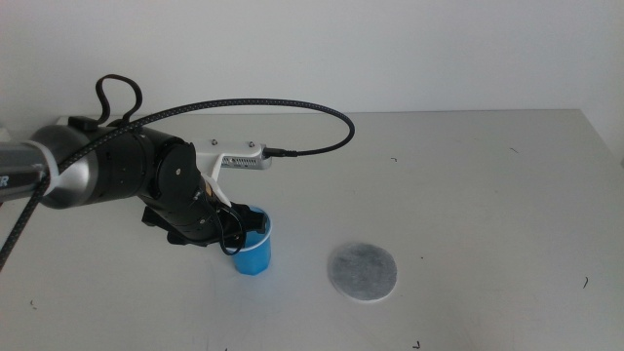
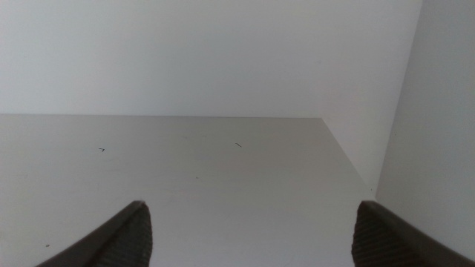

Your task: Place an empty cup on a cup mat.

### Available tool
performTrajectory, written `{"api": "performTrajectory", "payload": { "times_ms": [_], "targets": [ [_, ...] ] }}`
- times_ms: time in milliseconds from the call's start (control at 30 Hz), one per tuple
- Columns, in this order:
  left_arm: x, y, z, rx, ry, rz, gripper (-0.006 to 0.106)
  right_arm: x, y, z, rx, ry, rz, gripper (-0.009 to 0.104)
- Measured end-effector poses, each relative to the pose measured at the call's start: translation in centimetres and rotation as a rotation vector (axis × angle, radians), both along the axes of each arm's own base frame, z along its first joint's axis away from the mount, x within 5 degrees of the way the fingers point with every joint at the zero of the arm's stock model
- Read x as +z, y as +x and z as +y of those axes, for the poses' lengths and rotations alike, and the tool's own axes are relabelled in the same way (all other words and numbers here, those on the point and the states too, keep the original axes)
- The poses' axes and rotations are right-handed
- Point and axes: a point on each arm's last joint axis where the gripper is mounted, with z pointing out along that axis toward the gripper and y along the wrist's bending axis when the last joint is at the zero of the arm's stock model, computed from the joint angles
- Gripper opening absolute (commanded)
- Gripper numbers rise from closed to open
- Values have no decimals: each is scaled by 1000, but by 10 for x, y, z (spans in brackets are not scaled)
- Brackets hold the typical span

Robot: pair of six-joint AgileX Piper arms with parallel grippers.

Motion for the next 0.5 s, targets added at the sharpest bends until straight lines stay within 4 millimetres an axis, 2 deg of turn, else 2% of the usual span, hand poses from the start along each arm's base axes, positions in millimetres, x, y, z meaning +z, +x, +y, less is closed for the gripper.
{"api": "performTrajectory", "payload": {
  "times_ms": [133, 300, 500],
  "targets": [
    [0, 0, -1, 10, -15, -1, 2, 0, 0, 0, 0, 0, 0, 94],
    [4, 0, -2, 20, -30, -5, 0, 0, 0, 0, 0, 0, 0, 94],
    [22, -3, -7, -2, -20, 17, 0, 0, 0, 0, 0, 0, 0, 94]
  ]
}}
